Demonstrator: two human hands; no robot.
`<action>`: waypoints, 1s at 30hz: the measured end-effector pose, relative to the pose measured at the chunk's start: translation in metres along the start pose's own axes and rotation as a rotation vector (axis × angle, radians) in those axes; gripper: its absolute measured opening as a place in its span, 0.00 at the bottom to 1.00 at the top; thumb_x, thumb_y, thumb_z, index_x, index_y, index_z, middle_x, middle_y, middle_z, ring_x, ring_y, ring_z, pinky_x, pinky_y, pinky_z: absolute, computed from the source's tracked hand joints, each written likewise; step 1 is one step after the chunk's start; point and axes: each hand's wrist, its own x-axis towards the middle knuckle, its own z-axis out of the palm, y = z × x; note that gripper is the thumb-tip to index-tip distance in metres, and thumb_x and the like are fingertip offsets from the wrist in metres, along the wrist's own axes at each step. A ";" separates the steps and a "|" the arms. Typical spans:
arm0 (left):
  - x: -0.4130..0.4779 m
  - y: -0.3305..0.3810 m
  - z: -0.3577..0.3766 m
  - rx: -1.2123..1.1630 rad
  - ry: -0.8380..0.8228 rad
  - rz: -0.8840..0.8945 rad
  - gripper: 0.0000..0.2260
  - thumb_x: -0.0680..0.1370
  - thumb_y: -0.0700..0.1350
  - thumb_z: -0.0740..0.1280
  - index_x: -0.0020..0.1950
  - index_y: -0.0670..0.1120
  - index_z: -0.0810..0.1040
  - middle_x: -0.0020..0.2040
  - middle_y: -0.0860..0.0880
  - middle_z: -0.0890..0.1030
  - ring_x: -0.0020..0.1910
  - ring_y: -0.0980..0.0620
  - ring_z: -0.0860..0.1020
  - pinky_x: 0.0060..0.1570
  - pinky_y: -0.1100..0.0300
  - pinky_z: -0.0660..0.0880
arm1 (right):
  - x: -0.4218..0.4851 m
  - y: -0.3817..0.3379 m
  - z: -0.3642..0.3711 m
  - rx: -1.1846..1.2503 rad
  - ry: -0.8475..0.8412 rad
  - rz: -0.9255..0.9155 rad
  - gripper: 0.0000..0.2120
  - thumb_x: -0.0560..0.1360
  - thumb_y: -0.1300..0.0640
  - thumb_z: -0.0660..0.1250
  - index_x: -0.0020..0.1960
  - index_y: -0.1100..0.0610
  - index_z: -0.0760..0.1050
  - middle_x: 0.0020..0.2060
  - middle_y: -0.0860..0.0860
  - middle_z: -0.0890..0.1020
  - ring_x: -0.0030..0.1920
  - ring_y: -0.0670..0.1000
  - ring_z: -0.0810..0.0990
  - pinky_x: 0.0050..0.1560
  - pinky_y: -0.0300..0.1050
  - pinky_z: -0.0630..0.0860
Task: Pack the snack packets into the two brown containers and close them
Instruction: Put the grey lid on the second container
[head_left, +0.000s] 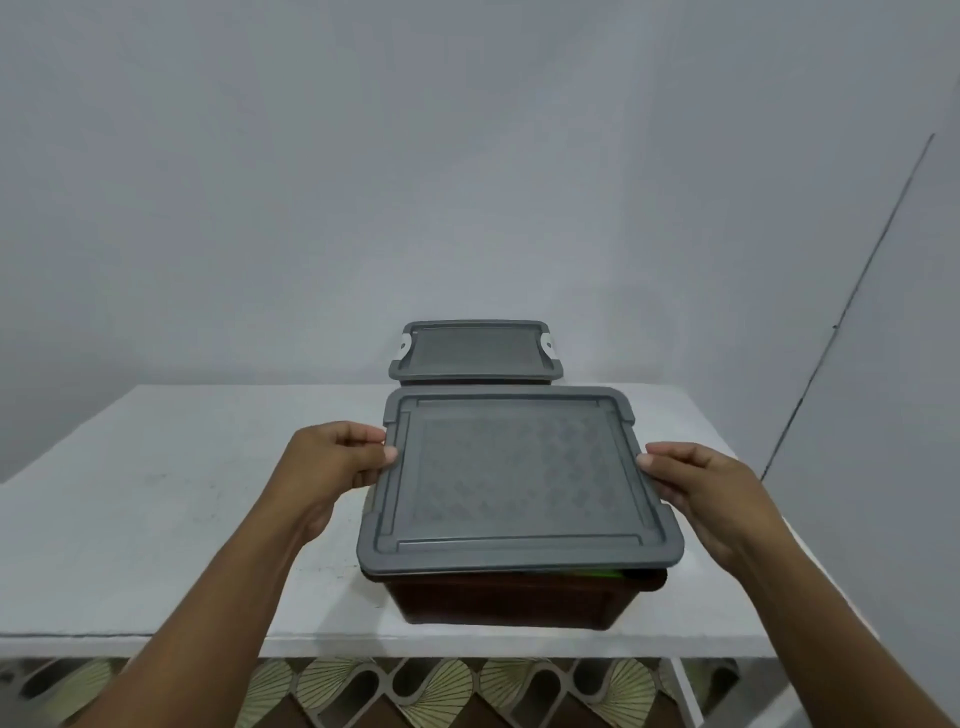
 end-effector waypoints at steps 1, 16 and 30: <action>0.001 -0.004 0.001 0.040 0.012 -0.003 0.11 0.70 0.33 0.78 0.50 0.38 0.84 0.46 0.40 0.86 0.46 0.42 0.84 0.47 0.51 0.81 | 0.000 0.004 -0.001 -0.026 0.008 -0.002 0.11 0.71 0.66 0.76 0.53 0.64 0.82 0.48 0.61 0.86 0.46 0.57 0.86 0.51 0.49 0.81; -0.001 -0.036 0.018 0.278 0.120 0.030 0.05 0.76 0.38 0.75 0.50 0.45 0.87 0.48 0.49 0.85 0.51 0.50 0.82 0.44 0.60 0.75 | -0.011 0.033 0.002 -0.382 0.085 -0.100 0.10 0.74 0.59 0.75 0.54 0.56 0.83 0.46 0.53 0.85 0.49 0.55 0.82 0.41 0.43 0.77; -0.018 -0.055 0.025 -0.080 0.082 -0.218 0.12 0.79 0.51 0.72 0.53 0.44 0.85 0.44 0.47 0.88 0.43 0.45 0.87 0.37 0.53 0.82 | -0.029 0.051 0.011 0.061 -0.060 0.261 0.13 0.82 0.52 0.65 0.60 0.59 0.80 0.51 0.59 0.86 0.52 0.62 0.85 0.50 0.58 0.83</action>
